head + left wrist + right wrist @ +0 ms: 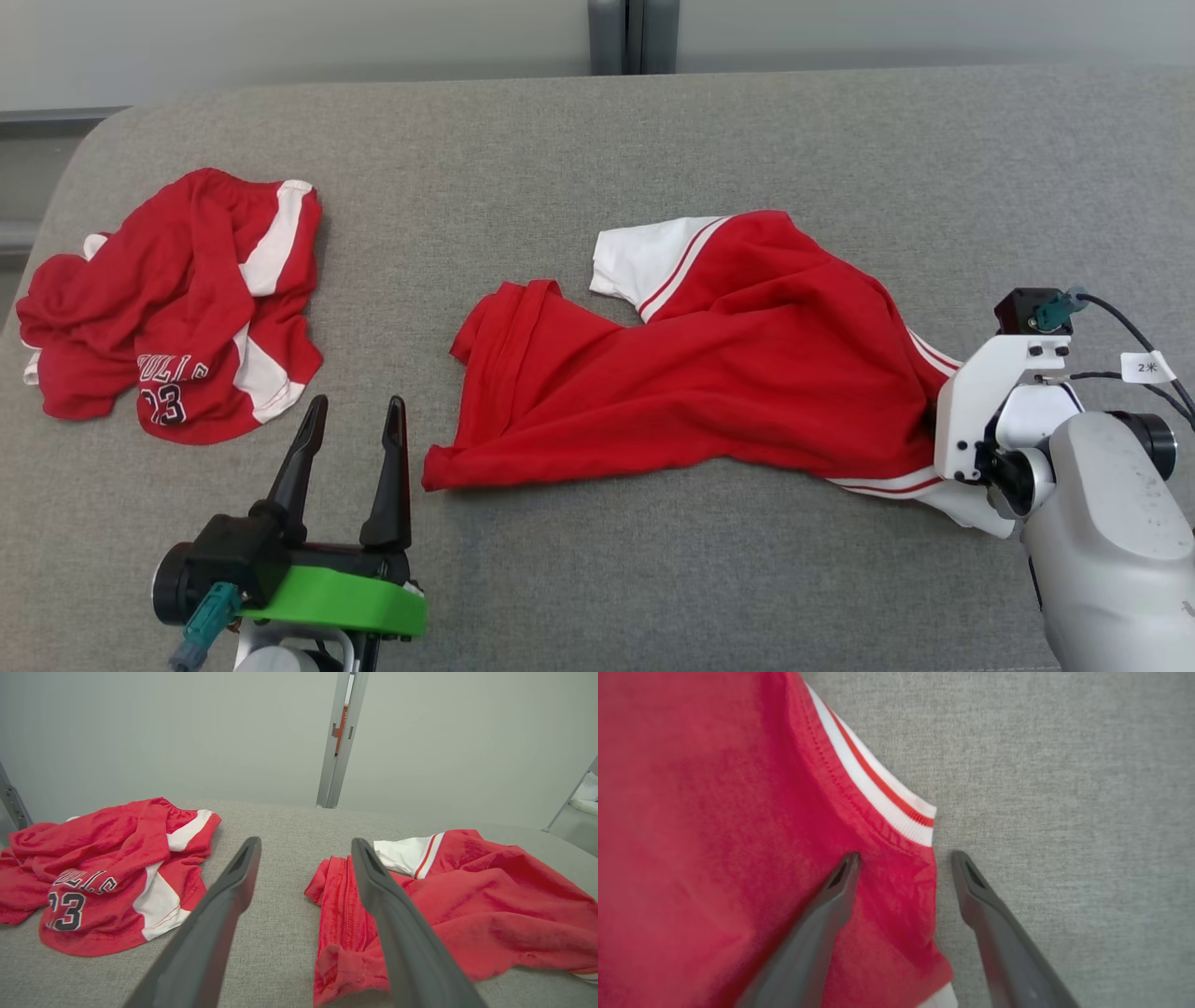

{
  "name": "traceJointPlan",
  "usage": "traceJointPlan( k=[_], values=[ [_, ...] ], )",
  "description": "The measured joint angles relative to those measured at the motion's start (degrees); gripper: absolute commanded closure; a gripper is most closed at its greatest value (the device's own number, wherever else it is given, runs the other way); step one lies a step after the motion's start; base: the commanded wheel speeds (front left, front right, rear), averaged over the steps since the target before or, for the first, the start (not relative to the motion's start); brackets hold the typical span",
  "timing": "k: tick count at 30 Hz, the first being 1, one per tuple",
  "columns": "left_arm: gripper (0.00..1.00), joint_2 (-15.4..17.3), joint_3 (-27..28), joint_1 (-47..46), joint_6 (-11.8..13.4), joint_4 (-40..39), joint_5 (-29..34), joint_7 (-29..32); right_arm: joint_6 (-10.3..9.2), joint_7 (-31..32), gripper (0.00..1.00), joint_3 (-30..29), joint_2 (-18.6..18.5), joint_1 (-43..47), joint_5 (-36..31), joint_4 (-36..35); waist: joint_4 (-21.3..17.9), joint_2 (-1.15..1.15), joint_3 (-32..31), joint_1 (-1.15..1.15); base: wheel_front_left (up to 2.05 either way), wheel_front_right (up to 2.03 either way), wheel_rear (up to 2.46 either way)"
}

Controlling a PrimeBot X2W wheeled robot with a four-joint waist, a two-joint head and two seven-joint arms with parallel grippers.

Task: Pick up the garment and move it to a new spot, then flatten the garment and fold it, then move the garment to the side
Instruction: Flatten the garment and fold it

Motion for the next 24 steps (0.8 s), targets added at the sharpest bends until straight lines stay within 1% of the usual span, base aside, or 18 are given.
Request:
traceJointPlan(
  k=[2,3,4,5,10,16,20,24],
  values=[
    [0.00,0.00,-0.13,-0.30,-0.01,-0.04,0.01,0.00,0.01,-0.53,0.00,0.09,-0.33,-0.75,0.00,0.79,0.13,0.00,0.45,0.00,0.00,0.00,0.00],
    [0.00,0.00,-0.20,-0.39,-0.01,-0.10,0.01,0.00,0.00,-1.34,0.21,0.07,-0.38,-1.08,0.14,1.01,0.15,0.00,0.66,0.00,0.00,0.00,0.00],
    [0.00,0.00,-0.20,-0.45,-0.01,-0.21,0.01,-0.01,0.00,-2.18,0.73,0.37,-0.45,-1.40,0.35,1.12,0.13,0.00,0.86,0.00,0.00,0.00,0.00],
    [0.00,0.00,-0.20,-0.46,-0.01,-0.25,0.01,0.00,-0.01,-3.02,1.00,0.56,-0.58,-1.72,0.55,1.16,0.09,0.00,1.00,0.00,0.00,0.00,0.00],
    [0.00,0.00,-0.21,-0.49,-0.03,-0.58,-0.05,-0.01,-0.01,-8.62,1.00,0.24,-1.25,-4.47,-0.19,0.32,-0.22,0.00,1.88,0.00,0.00,0.00,0.00],
    [0.00,0.00,-0.45,-0.84,-0.18,-0.96,-0.04,0.00,-0.01,-11.94,1.00,-2.00,-0.43,-10.32,-0.02,0.35,0.00,0.00,3.30,0.00,0.00,0.00,0.00],
    [0.00,-0.01,-1.38,-1.65,-0.18,-1.44,-0.04,0.00,-0.01,-14.21,1.00,-4.55,-0.89,-15.21,-2.11,2.36,0.92,0.00,4.38,0.00,0.00,0.00,0.00],
    [0.00,-0.01,-2.09,-2.74,-0.19,-2.09,-0.16,0.00,-0.01,-16.24,1.00,-6.77,-1.45,-18.92,-5.57,5.66,2.42,0.00,5.44,0.00,0.00,0.00,0.00]
  ],
)
